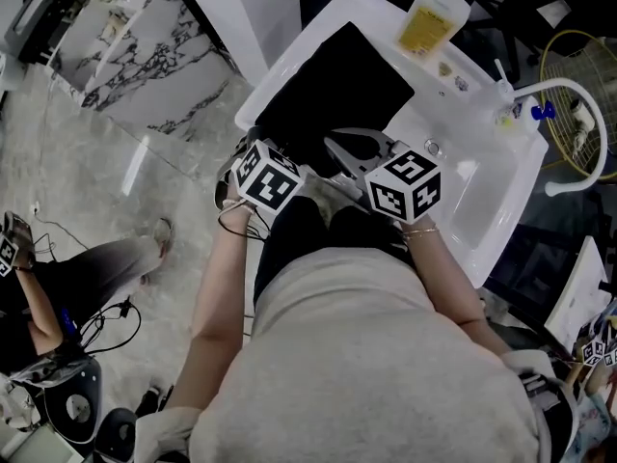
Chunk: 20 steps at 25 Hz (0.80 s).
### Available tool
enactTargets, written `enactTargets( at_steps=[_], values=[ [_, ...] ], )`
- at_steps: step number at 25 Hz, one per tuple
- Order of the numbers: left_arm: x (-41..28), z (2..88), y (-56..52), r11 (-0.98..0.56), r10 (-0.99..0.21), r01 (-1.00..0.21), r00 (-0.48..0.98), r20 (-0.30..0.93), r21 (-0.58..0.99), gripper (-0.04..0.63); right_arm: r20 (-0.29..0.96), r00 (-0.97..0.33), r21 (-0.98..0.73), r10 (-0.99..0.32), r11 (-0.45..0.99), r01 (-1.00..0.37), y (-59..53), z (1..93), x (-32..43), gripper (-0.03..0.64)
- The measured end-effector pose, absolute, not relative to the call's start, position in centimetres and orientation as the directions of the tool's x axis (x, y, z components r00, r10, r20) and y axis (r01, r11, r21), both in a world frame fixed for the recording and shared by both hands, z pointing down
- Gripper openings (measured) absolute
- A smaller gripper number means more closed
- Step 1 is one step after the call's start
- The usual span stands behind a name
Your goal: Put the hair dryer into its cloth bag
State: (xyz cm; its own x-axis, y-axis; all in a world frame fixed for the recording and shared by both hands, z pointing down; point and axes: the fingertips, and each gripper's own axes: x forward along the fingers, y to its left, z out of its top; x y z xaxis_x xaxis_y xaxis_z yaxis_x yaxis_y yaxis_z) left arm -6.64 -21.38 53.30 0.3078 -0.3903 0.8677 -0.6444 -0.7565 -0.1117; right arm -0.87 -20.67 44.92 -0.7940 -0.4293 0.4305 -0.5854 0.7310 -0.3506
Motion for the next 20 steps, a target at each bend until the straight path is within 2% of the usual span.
enactTargets(
  at_steps=[4, 10, 16, 20],
  values=[
    [-6.7, 53.1, -21.4, -0.751, -0.404, -0.651, 0.316, 0.858, -0.113, 0.247, 0.438, -0.786, -0.343, -0.437, 0.727, -0.595, -20.6, 45.0, -0.8, 0.012],
    [-7.3, 49.9, -20.6, -0.726, -0.505, -0.669, 0.364, 0.783, -0.157, 0.265, 0.435, -0.787, -0.345, -0.436, 0.727, -0.594, -20.5, 45.0, -0.9, 0.012],
    [-8.5, 47.4, -19.2, -0.639, -0.536, -0.767, 0.491, 0.687, 0.050, 0.265, 0.424, -0.798, -0.344, -0.429, 0.739, -0.579, -20.7, 44.8, -0.9, 0.012],
    [-10.5, 49.7, -17.0, -0.633, -0.474, -0.773, 0.435, 0.765, 0.048, 0.265, 0.427, -0.801, -0.354, -0.419, 0.738, -0.575, -20.7, 45.0, -1.0, 0.012]
  ],
)
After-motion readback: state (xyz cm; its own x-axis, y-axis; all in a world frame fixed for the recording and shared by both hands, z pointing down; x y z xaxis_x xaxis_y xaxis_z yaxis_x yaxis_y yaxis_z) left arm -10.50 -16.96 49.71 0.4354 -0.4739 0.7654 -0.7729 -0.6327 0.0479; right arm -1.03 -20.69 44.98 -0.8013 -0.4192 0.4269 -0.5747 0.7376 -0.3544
